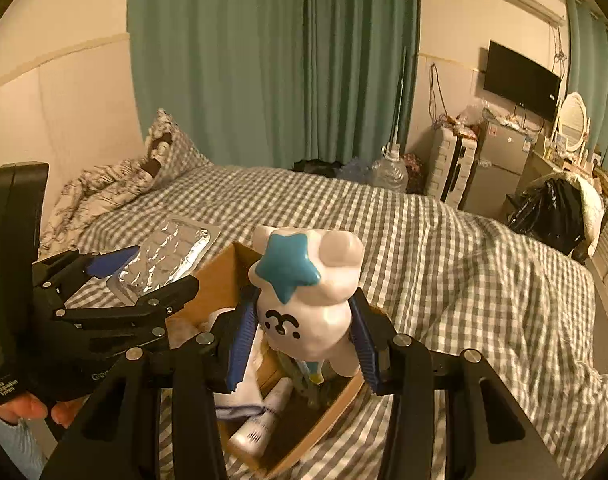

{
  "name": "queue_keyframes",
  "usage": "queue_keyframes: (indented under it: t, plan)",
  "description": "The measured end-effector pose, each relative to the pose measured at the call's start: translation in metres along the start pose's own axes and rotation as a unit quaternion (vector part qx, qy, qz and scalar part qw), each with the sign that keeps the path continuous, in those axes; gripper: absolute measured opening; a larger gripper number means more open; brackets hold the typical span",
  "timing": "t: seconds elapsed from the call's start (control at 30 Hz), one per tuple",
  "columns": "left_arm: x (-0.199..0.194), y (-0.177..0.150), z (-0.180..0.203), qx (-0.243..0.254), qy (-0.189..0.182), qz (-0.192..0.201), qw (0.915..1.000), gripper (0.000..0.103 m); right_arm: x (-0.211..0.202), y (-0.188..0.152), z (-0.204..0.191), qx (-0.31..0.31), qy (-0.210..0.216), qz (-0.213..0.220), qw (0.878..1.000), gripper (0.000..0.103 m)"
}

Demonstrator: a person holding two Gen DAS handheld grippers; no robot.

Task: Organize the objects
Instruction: 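Place the foil tray and plush toy into the box, opening both grippers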

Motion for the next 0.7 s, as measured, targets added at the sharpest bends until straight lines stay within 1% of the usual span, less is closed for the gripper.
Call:
queue_keyframes:
  t: [0.1, 0.23, 0.27, 0.33, 0.37, 0.4, 0.43, 0.47, 0.57, 0.63, 0.7]
  plan:
    - [0.019, -0.007, 0.008, 0.01, -0.002, -0.008, 0.9999, 0.071, 0.028, -0.01, 0.011, 0.01, 0.005, -0.023, 1.0, 0.044]
    - [0.036, -0.015, 0.014, 0.021, -0.002, -0.012, 0.9997, 0.071, 0.048, -0.027, 0.016, 0.012, 0.014, -0.05, 0.999, 0.044]
    - [0.038, -0.015, 0.014, 0.022, 0.001, -0.011, 0.9997, 0.071, 0.049, -0.031, 0.016, 0.009, 0.014, -0.053, 0.998, 0.044]
    - [0.037, -0.013, 0.013, 0.026, 0.02, -0.003, 0.9995, 0.073, 0.047, -0.032, 0.016, 0.003, 0.009, -0.049, 0.999, 0.045]
    - [0.033, -0.011, 0.013, 0.028, 0.025, 0.003, 0.9993, 0.076, 0.044, -0.031, 0.016, 0.002, 0.007, -0.046, 0.999, 0.05]
    - [0.031, -0.009, 0.011, 0.028, 0.026, 0.006, 0.9992, 0.08, 0.036, -0.026, 0.016, 0.001, 0.001, -0.035, 0.999, 0.059]
    - [0.026, -0.006, 0.01, 0.027, 0.028, 0.011, 0.9992, 0.089, 0.028, -0.022, 0.016, 0.001, -0.004, -0.024, 1.0, 0.063]
    - [0.021, -0.003, 0.008, 0.025, 0.03, 0.016, 0.9991, 0.095, 0.021, -0.018, 0.017, 0.001, -0.008, -0.015, 1.0, 0.069]
    - [-0.002, 0.01, 0.0, 0.013, 0.036, 0.038, 0.9986, 0.097, -0.009, -0.004, 0.014, 0.0, -0.019, 0.012, 1.0, 0.073]
    - [-0.018, 0.018, -0.007, 0.004, 0.037, 0.046, 0.9982, 0.103, -0.035, 0.005, 0.009, -0.004, -0.031, 0.034, 0.999, 0.076]
    - [-0.038, 0.025, -0.014, -0.006, 0.037, 0.06, 0.9975, 0.103, -0.055, 0.011, 0.003, -0.008, -0.038, 0.051, 0.998, 0.081]
Point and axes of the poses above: each gripper's, at about its wrist camera, not at the fingertips, and x roughly the way its jaws point, z to its right, y to its top, the point moved 10 cm from there along x, roughly the way its jaws point, and after that the axes turned 15 degrees about y, right-handed, at the moved point
